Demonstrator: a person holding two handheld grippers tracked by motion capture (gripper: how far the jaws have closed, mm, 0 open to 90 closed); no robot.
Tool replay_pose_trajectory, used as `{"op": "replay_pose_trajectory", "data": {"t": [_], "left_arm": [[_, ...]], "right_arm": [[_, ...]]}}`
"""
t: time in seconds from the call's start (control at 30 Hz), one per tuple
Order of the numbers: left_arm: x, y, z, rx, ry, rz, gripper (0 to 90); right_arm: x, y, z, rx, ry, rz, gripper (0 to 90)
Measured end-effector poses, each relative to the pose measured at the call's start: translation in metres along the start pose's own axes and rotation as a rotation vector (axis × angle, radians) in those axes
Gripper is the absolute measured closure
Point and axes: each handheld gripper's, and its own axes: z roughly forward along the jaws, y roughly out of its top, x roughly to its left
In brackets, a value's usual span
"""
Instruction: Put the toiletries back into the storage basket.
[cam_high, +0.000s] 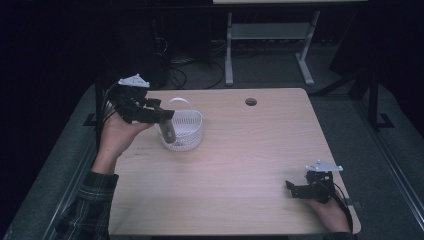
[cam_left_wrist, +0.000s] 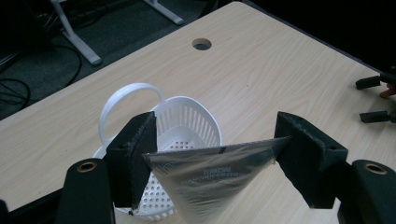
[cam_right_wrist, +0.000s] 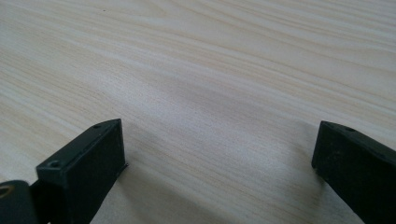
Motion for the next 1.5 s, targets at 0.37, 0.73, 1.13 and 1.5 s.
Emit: {"op": "replay_pose_trajectory", "data": {"t": [0.37,0.73,1.13,1.5], "left_arm": [[0.015,0.01,0.009,-0.023,0.023,-0.004,30.3],[0.025,0.008,0.028,-0.011,0.054,0.006,30.3],[0.029,-0.003,0.052,0.012,0.078,-0.004,30.3],[0.031,-0.014,0.07,0.035,0.08,-0.02,30.3]], "right_arm": [[0.0,0.0,0.0,-0.001,0.001,0.0,2.0],[0.0,0.0,0.0,-0.001,0.0,0.001,2.0],[0.0,0.0,0.0,0.0,0.0,0.001,2.0],[0.0,0.0,0.0,0.0,0.0,0.001,2.0]]}}
